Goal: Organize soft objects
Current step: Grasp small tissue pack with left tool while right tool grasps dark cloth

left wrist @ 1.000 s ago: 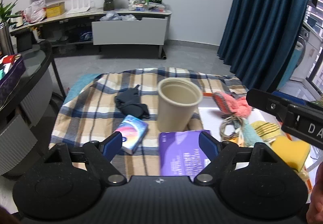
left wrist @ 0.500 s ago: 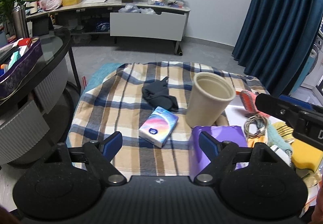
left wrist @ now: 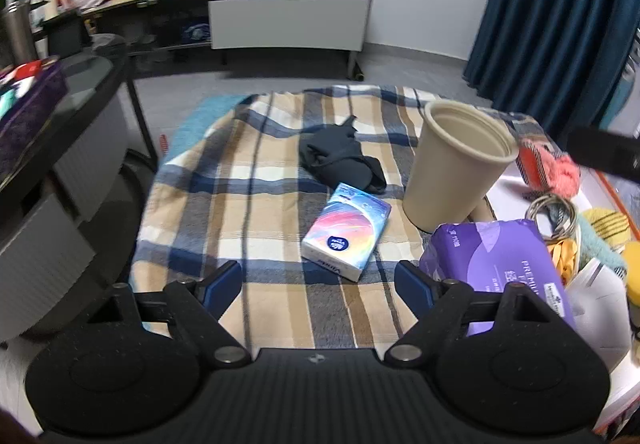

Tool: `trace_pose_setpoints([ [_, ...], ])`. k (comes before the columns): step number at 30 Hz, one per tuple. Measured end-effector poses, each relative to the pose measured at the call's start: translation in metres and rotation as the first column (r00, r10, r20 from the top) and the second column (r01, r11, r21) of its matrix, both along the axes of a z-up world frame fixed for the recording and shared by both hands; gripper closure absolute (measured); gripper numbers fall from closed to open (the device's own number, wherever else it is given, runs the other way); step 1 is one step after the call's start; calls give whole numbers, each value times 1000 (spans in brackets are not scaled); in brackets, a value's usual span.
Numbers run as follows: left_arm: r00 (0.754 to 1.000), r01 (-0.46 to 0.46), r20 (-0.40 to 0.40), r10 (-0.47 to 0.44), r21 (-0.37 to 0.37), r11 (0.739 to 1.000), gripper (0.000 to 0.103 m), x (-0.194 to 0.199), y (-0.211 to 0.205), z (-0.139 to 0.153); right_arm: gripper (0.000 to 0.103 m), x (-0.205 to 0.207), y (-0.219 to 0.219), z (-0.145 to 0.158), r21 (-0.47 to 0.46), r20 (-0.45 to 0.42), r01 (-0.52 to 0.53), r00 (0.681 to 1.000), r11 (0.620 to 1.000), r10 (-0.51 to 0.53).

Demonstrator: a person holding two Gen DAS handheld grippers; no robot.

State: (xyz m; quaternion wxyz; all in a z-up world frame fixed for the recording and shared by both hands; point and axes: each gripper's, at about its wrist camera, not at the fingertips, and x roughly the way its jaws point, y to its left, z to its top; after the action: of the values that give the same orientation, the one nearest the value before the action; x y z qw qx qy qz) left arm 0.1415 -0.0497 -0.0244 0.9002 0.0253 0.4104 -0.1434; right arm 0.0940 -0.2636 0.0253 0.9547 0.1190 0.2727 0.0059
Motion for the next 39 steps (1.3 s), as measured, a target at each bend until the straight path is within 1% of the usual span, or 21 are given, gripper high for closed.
trace_pose_setpoints([
  [7,997,73,-13,-73,33,997,18,28,-16,-25,35,16,-1,-1,2,-4,-12,1000,1000,12],
  [9,996,89,-18,-88,63,994,18,37,-21,-35,35,21,-2,-1,2,-4,-16,1000,1000,16],
  [12,992,123,-28,-121,81,989,18,49,-27,-47,35,29,-5,-2,0,-6,-21,1000,1000,21],
  [14,991,137,-23,-135,94,986,18,55,-29,-53,35,33,-6,-4,4,-10,-24,1000,1000,24],
  [16,988,153,-16,-152,90,984,19,61,-31,-57,35,39,-6,-6,11,-17,-29,999,1000,29],
  [18,986,163,11,-165,90,982,20,64,-33,-59,35,47,-4,-8,18,-23,-32,999,999,33],
  [20,984,173,36,-177,80,982,27,66,-35,-59,35,53,1,-9,22,-27,-38,999,999,38],
  [21,982,178,47,-182,73,981,37,66,-35,-58,35,57,4,-10,22,-29,-40,999,999,41],
  [22,981,182,55,-186,70,981,49,66,-35,-57,35,60,8,-11,22,-34,-42,998,999,43],
  [23,981,182,59,-186,69,981,49,66,-33,-56,35,64,11,-12,23,-38,-44,998,999,45],
  [26,984,166,51,-168,38,985,50,66,-20,-52,35,71,22,-15,25,-50,-48,998,999,49],
  [28,988,144,50,-146,41,989,50,63,-7,-46,35,75,29,-16,21,-61,-54,997,998,55],
  [31,994,97,44,-100,57,994,50,60,14,-36,35,84,43,-18,4,-77,-63,995,998,64],
  [33,998,55,37,-57,52,997,50,61,30,-30,35,92,55,-21,3,-92,-74,993,997,74],
  [36,999,-9,46,7,42,999,50,63,52,-23,35,108,75,-30,-1,-122,-84,989,996,83],
  [39,998,-40,56,39,29,999,50,67,66,-23,36,125,91,-42,-7,-152,-88,985,996,85],
])
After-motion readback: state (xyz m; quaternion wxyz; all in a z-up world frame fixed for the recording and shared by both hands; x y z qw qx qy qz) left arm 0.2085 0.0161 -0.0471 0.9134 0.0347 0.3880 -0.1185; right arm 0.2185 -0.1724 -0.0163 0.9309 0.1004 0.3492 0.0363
